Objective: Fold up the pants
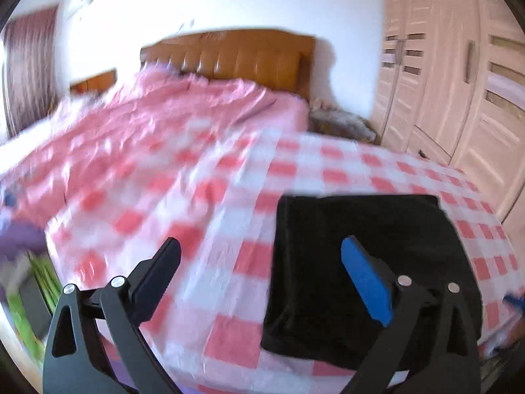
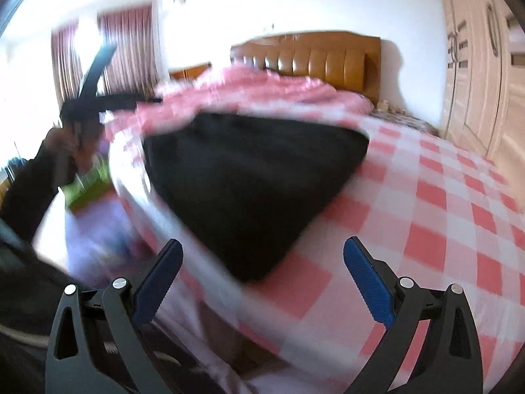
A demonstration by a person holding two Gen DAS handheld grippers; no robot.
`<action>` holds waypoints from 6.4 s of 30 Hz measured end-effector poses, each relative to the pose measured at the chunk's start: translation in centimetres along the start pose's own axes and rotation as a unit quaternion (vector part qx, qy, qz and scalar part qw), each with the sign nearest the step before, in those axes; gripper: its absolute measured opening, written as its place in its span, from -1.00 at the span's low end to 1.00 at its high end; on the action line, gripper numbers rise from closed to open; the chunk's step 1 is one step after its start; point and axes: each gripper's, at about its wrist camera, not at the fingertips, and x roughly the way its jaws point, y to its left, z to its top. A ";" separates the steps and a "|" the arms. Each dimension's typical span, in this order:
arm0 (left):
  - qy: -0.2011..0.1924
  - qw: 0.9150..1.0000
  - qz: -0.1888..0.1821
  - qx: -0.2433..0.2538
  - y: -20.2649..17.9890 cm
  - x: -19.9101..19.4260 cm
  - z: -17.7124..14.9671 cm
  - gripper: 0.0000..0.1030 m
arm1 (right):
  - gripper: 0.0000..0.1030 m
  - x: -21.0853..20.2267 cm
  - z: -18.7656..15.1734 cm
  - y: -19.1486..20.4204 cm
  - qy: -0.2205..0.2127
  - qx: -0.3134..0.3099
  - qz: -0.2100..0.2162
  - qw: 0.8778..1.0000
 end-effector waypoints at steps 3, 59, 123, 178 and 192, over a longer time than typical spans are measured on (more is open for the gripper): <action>0.004 0.997 -0.054 0.056 -4.1 0.3 1.5 0.96 | 0.87 1.0 4.1 -2.0 -0.029 0.009 -0.010 0.999; 0.080 0.989 -0.126 0.017 -1.6 5.3 -1.9 0.93 | 0.91 10.0 7.6 -5.6 0.074 0.092 -0.016 0.993; 0.049 0.983 -0.078 0.158 -17.9 9.5 3.5 0.67 | 0.77 5.9 5.7 -10.3 0.041 0.071 -0.122 0.989; 0.224 0.883 -0.274 0.308 -39.2 23.4 8.1 0.72 | 0.83 9.4 6.0 -8.6 0.088 -0.003 -0.056 0.995; 0.151 0.905 -0.256 0.305 -40.7 25.2 8.5 0.62 | 0.84 7.5 5.6 -9.1 0.066 0.025 -0.067 0.995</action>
